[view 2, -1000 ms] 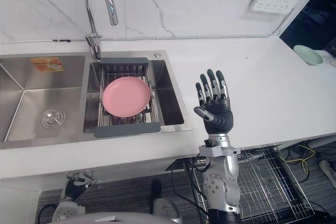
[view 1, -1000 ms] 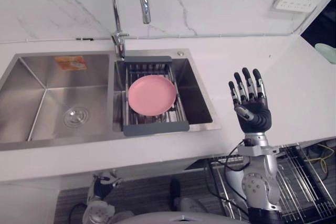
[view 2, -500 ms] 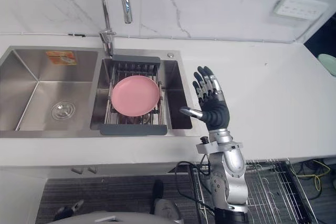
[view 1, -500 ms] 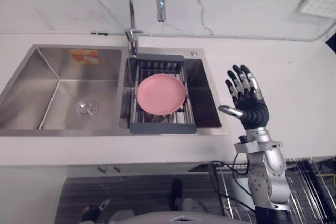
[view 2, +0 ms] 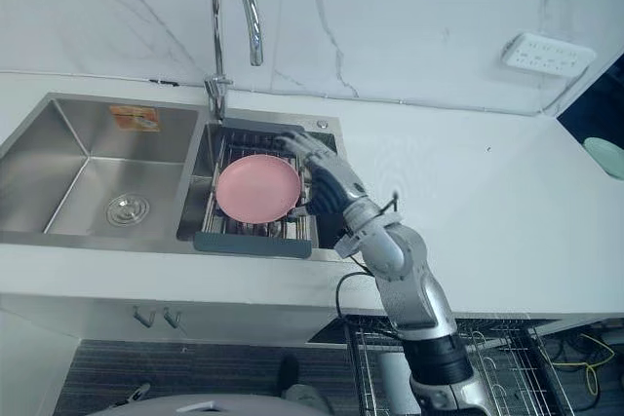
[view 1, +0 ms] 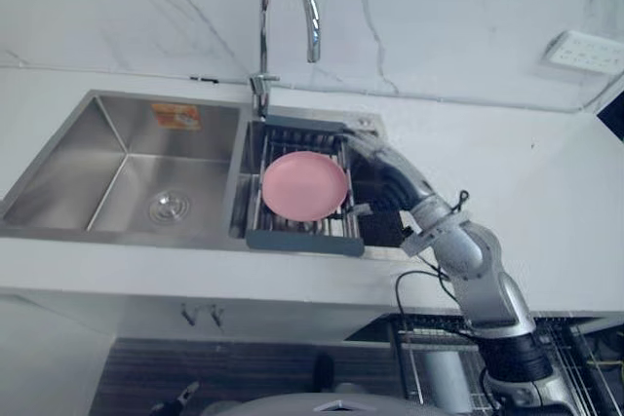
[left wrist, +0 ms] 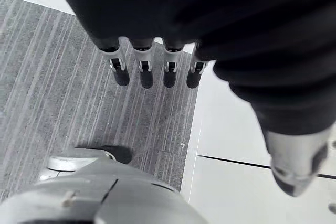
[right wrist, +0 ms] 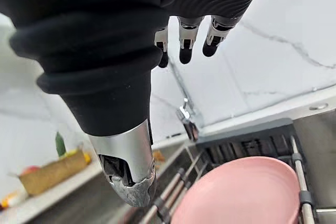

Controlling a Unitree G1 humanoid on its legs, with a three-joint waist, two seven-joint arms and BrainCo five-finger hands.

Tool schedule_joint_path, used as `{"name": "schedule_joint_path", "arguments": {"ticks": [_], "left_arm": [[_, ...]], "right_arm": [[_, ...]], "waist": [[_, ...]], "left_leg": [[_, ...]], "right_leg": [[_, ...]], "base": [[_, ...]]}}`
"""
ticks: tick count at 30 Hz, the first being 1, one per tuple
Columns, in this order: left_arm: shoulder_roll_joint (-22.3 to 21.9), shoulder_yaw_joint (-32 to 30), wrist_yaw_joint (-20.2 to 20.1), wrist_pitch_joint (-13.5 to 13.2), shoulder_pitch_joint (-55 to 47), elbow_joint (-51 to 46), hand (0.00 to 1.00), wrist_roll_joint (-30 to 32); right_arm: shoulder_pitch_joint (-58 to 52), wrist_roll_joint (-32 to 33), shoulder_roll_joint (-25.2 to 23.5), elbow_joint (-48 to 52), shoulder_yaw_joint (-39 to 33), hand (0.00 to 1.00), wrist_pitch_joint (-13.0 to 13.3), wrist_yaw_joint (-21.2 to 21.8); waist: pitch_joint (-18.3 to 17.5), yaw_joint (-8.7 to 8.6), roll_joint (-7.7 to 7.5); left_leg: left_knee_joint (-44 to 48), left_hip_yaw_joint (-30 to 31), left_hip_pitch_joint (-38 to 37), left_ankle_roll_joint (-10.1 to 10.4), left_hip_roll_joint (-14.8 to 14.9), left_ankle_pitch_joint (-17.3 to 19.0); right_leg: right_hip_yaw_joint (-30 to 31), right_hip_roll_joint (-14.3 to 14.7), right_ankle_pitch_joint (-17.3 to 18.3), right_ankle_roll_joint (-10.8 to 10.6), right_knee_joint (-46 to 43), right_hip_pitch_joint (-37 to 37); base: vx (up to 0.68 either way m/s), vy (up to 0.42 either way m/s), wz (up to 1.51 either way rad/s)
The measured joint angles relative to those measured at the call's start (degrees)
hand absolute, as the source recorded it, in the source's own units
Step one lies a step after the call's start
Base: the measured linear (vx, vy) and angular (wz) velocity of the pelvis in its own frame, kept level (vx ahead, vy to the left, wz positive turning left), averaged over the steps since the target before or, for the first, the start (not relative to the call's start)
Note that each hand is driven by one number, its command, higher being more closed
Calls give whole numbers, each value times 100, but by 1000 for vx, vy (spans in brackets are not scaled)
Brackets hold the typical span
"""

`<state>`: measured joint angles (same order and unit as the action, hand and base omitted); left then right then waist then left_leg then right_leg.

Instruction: Walk over to the sink, pick up the cup, carry it to the dishwasher, place the cup inside the dishwasher, then close the dishwasher door

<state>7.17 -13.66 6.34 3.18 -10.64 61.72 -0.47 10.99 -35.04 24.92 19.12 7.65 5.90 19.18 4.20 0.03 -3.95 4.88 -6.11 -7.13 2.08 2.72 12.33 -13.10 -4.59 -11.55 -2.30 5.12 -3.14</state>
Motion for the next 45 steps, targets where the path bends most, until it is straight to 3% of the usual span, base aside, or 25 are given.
{"name": "schedule_joint_path", "arguments": {"ticks": [5,12,19,29,36,42,43,45], "left_arm": [[6,-197,-76,80,36,16,0,87],[26,-241,-159,138,215,-48,0,189],[28,-249,-182,186,217,-271,0,186],[27,-243,-285,376,203,-334,0,175],[26,-215,-298,441,198,-492,0,59],[25,-193,-296,454,204,-496,0,54],[25,-190,-295,454,206,-496,0,54],[25,-189,-291,454,210,-497,0,53]], "right_arm": [[329,-782,71,-773,478,0,-132,158],[574,-1271,166,-1860,811,0,-346,126],[987,-1730,155,-2725,1144,0,-496,-354],[1167,-1951,19,-3410,1477,0,-506,-783],[1205,-2417,-68,-3485,1700,0,-330,-849],[1220,-3013,-174,-3528,1923,0,-257,-1204],[1220,-3105,-229,-3552,1926,100,-277,-1243],[1222,-3295,-244,-3576,1994,100,-361,-1370]], "waist": [[-20,71,68],[-44,142,109],[-49,202,115],[-50,293,110],[-58,316,94],[-113,316,5],[-122,319,-12],[-127,328,-19]], "left_leg": [[-21,6,23,20,52,-30],[-112,104,116,45,88,-103],[-114,128,142,80,93,-125],[-190,173,176,121,100,-203],[-204,226,200,122,107,-237],[-198,224,194,123,107,-237],[-199,225,192,123,107,-237],[-200,225,192,123,107,-237]], "right_leg": [[-52,36,13,17,0,-7],[-203,50,42,3,1,-100],[-346,7,65,-21,4,-67],[-429,-8,65,-21,4,-69],[-485,-12,65,-21,4,-67],[-484,-12,65,-21,4,-63],[-484,-12,65,-21,4,-59],[-484,-12,66,-21,4,-56]], "base": [[-5,-9,4],[41,9,8],[22,20,9],[-17,2,4],[-2,3,4],[0,0,0],[0,0,0],[0,0,0]]}}
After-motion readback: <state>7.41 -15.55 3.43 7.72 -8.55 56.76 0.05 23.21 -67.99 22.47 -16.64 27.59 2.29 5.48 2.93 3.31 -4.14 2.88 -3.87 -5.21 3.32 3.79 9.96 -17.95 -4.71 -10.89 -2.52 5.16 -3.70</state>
